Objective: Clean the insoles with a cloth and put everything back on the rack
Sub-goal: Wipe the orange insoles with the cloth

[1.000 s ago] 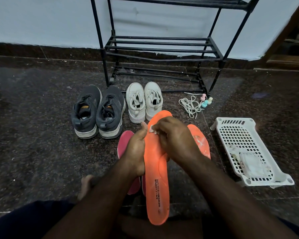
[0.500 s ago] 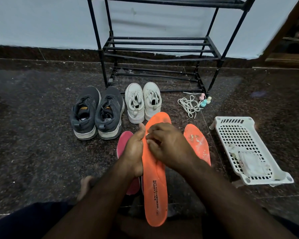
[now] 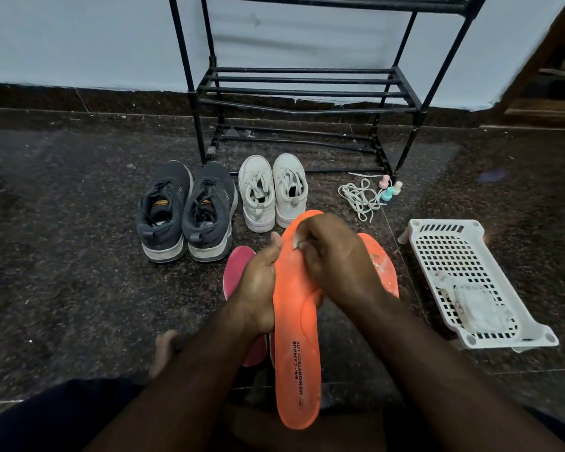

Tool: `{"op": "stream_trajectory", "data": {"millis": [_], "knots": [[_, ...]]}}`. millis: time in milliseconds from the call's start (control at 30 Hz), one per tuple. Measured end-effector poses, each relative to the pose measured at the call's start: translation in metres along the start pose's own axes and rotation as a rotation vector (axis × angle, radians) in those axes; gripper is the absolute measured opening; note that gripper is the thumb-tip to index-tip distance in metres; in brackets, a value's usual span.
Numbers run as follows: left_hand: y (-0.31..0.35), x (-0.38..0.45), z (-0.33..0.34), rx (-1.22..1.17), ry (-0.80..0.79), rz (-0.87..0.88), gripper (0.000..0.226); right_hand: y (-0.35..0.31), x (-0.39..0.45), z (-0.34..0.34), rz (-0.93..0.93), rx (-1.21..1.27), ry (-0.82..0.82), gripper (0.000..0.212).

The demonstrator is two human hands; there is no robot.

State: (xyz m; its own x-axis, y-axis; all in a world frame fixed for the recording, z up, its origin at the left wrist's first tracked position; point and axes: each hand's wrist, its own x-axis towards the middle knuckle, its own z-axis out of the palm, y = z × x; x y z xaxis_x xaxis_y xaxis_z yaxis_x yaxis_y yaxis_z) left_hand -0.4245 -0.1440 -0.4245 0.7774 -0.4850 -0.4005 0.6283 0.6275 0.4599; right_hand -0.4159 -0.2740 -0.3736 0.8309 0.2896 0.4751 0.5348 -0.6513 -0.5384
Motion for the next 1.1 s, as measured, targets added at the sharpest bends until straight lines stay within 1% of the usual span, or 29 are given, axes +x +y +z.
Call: {"op": "stream_trajectory", "data": {"millis": [67, 100, 167, 233, 267, 300, 333, 367, 400, 433, 467, 500, 533, 567, 600, 633, 700, 733, 800, 867, 933, 1033, 1100], "knots": [[-0.001, -0.003, 0.003, 0.025, 0.013, -0.007, 0.074, 0.008, 0.005, -0.01, 0.144, -0.013, 0.081, 0.022], [-0.003, -0.001, 0.0, 0.009, -0.002, -0.01, 0.074, 0.009, 0.006, -0.011, 0.194, -0.015, 0.077, 0.02], [-0.002, 0.002, 0.004, -0.012, -0.003, -0.019, 0.073, 0.003, 0.001, -0.005, 0.182, -0.002, -0.008, 0.015], [-0.002, -0.001, 0.002, -0.041, 0.003, -0.035, 0.073, -0.006, -0.005, 0.004, 0.131, 0.031, -0.119, 0.018], [-0.002, -0.006, 0.007, -0.07, 0.03, -0.031, 0.072, -0.008, -0.006, 0.005, 0.112, 0.044, -0.152, 0.02], [0.0, -0.006, 0.001, -0.103, 0.052, -0.025, 0.071, -0.009, -0.005, 0.004, 0.101, 0.05, -0.151, 0.022], [0.002, -0.005, 0.004, -0.145, 0.042, -0.007, 0.067, -0.007, -0.003, 0.0, 0.094, 0.046, -0.113, 0.023], [0.002, 0.002, 0.017, -0.108, 0.013, -0.014, 0.06, -0.004, 0.0, -0.004, 0.1, 0.036, -0.044, 0.022], [0.0, 0.004, 0.031, -0.127, -0.001, -0.007, 0.045, -0.001, 0.004, -0.009, 0.13, 0.024, 0.03, 0.021], [0.007, 0.01, 0.041, -0.045, 0.135, 0.122, 0.027, 0.003, 0.006, -0.014, 0.184, 0.013, 0.082, 0.02], [0.012, 0.014, 0.046, -0.149, 0.231, 0.144, 0.027, 0.006, 0.007, -0.016, 0.24, -0.001, 0.098, 0.018], [0.012, 0.015, 0.046, -0.167, 0.193, 0.169, 0.025, 0.007, 0.007, -0.015, 0.274, -0.017, 0.081, 0.016], [0.003, 0.009, 0.046, -0.118, 0.072, 0.113, 0.024, 0.005, 0.006, -0.012, 0.276, -0.025, 0.04, 0.014], [-0.003, 0.005, 0.034, -0.07, 0.001, -0.012, 0.046, 0.002, 0.004, -0.008, 0.265, -0.017, -0.016, 0.012], [-0.002, -0.004, 0.022, 0.009, -0.016, -0.061, 0.061, -0.003, 0.001, -0.004, 0.257, 0.009, -0.074, 0.012], [0.0, -0.008, 0.002, -0.016, -0.023, -0.045, 0.067, -0.006, -0.001, -0.001, 0.25, 0.044, -0.126, 0.013], [0.001, -0.004, 0.0, -0.022, -0.013, -0.005, 0.07, -0.009, 0.0, -0.001, 0.251, 0.114, -0.171, 0.014], [0.001, -0.005, 0.002, -0.018, 0.003, 0.014, 0.071, -0.007, 0.002, -0.003, 0.249, 0.115, -0.136, 0.013], [0.0, -0.003, 0.011, 0.004, 0.003, 0.033, 0.071, 0.001, 0.007, -0.008, 0.221, 0.02, -0.003, 0.01], [-0.001, -0.004, 0.007, 0.014, -0.039, 0.009, 0.069, 0.008, 0.009, -0.009, 0.225, -0.08, 0.063, 0.009], [0.0, -0.005, 0.008, 0.005, -0.021, 0.005, 0.067, 0.009, 0.008, -0.006, 0.26, -0.125, 0.012, 0.01], [0.0, -0.003, 0.005, -0.018, 0.002, 0.01, 0.069, 0.0, 0.006, 0.0, 0.258, -0.136, -0.18, 0.016], [0.0, -0.002, 0.004, -0.026, -0.004, 0.005, 0.073, -0.007, 0.005, 0.0, 0.224, -0.072, -0.286, 0.018]]}}
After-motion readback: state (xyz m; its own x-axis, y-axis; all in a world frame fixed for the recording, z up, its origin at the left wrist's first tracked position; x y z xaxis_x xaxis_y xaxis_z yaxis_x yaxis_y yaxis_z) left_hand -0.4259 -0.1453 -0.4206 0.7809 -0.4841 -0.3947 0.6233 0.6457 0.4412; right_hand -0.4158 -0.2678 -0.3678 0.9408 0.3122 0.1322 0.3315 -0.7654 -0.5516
